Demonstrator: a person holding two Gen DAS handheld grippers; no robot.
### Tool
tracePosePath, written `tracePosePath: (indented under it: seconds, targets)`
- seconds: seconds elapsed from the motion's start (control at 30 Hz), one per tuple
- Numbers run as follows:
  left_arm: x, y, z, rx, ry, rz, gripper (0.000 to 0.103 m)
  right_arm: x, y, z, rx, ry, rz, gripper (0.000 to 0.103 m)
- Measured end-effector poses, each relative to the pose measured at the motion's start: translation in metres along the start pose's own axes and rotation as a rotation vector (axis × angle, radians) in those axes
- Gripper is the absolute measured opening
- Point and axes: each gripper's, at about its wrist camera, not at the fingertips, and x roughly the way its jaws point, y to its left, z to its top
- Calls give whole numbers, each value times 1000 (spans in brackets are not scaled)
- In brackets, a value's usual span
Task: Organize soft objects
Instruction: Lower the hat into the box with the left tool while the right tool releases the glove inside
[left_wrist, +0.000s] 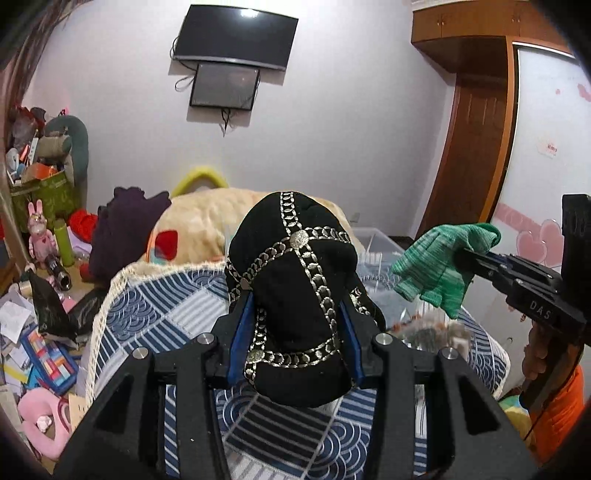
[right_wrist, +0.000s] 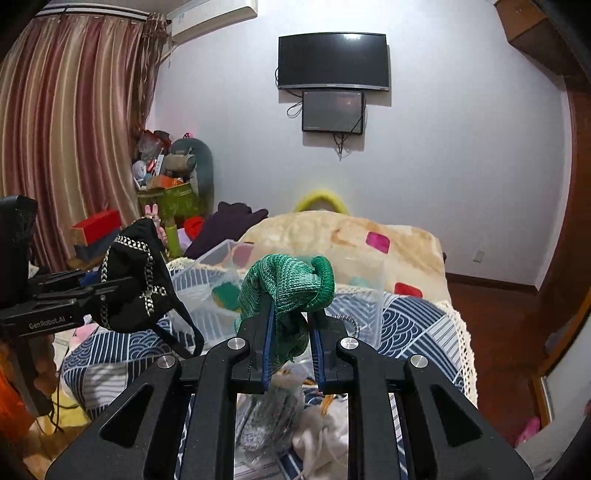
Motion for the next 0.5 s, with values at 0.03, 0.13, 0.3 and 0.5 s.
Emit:
tracePosePath:
  seconds: [0.03, 0.13, 0.3, 0.5]
  targets:
    - [1, -1, 5, 5, -10, 2, 43, 1, 0, 2, 0, -5, -4, 15]
    - [3, -3, 12, 21, -29, 16, 43, 4, -2, 9, -3, -18, -11, 15]
    - [10, -6, 24, 35, -57, 23, 43, 14, -3, 18, -11, -15, -9, 15]
    - [31, -5, 31, 41, -28, 30, 43, 30, -4, 27, -24, 5, -13, 15]
